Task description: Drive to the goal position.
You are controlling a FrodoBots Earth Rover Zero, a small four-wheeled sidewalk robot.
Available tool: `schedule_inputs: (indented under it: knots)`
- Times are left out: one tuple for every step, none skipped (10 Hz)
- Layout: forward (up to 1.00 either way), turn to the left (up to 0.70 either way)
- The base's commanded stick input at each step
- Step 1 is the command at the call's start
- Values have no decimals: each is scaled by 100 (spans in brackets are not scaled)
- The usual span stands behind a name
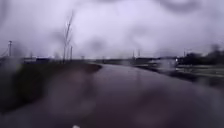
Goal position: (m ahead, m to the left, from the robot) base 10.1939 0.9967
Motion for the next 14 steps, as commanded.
schedule_inputs:
  knots:
    - [70, 0]
    - [70, 0]
    - [70, 0]
    - [70, 0]
    - [70, 0]
    - [70, 0]
    - [70, 0]
    - [70, 0]
    - [70, 0]
    - [70, 0]
    - [70, 0]
    - [70, 0]
    - [70, 0]
    - [70, 0]
